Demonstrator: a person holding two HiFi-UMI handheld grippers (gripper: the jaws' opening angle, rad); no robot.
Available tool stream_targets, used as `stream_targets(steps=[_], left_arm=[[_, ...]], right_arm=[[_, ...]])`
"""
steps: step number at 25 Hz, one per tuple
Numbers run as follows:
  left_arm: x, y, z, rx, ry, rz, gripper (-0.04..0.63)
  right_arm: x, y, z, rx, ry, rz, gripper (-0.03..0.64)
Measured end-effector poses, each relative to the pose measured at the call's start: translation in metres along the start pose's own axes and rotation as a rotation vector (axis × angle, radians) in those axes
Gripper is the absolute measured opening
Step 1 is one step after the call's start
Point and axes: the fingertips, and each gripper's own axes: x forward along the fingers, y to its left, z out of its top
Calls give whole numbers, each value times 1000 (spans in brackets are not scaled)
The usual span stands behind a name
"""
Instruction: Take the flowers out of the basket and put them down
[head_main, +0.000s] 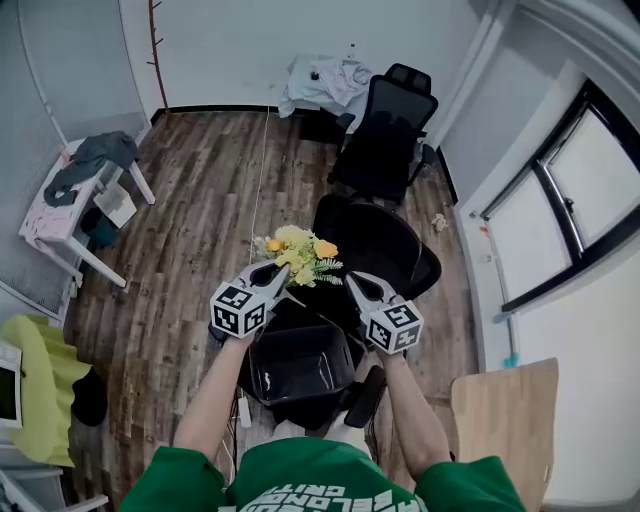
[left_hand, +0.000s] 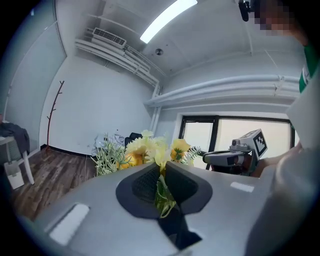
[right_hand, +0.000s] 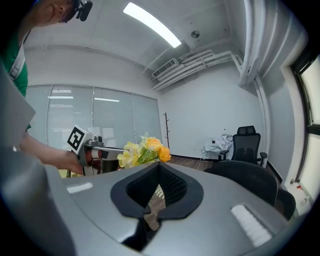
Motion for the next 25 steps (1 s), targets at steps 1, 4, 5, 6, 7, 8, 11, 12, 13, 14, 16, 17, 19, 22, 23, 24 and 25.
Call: stream_targets(steps=[1, 4, 5, 6, 7, 8, 11, 12, 13, 14, 16, 17, 19, 22, 23, 24, 25], left_arm=[[-3, 1, 7, 4, -8, 1, 54], [-11, 1, 17, 13, -19, 3, 54], [-13, 0, 21, 19, -22, 2, 54], [-14, -1, 24, 25, -26, 0, 54], [-16, -2, 27, 30, -30, -3, 54], [-18, -3, 29, 35, -33, -7, 54], [-21, -8, 33, 42, -39, -25, 54], [-21, -11, 33, 44, -40, -34, 54], [-20, -15, 32, 43, -41, -46, 54], [-18, -21, 31, 41, -40, -61, 54], [-10, -34, 29, 40, -33, -97, 54], [-4, -42, 28, 43, -28, -117, 54], [11, -65, 28, 54, -21, -163, 54], [36, -116, 29, 73, -14, -254, 54], [46, -137, 29, 83, -10, -288, 54], [56, -160, 29, 95, -6, -323, 54], [67, -184, 28, 107, 1, -359, 54]], right_arm=[[1, 4, 5, -10, -1, 4, 6], [-1, 15, 13, -28, 2, 14, 5], [-2, 18, 17, -35, -1, 17, 6], [-3, 20, 21, -41, -5, 18, 6], [-3, 23, 24, -47, -10, 19, 6], [-4, 25, 27, -51, -15, 18, 6], [-8, 30, 33, -61, -26, 5, 5], [-12, 31, 34, -62, -29, -5, 6], [-16, 30, 35, -61, -33, -17, 6], [-22, 28, 35, -58, -36, -33, 6], [-37, 20, 36, -54, -42, -69, 6], [-46, 15, 37, -54, -45, -88, 6], [-70, 3, 35, -52, -52, -133, 6], [-122, -16, 30, -45, -68, -218, 6], [-144, -23, 28, -41, -74, -248, 6], [-167, -31, 26, -33, -83, -280, 6], [-191, -39, 24, -19, -94, -315, 6]])
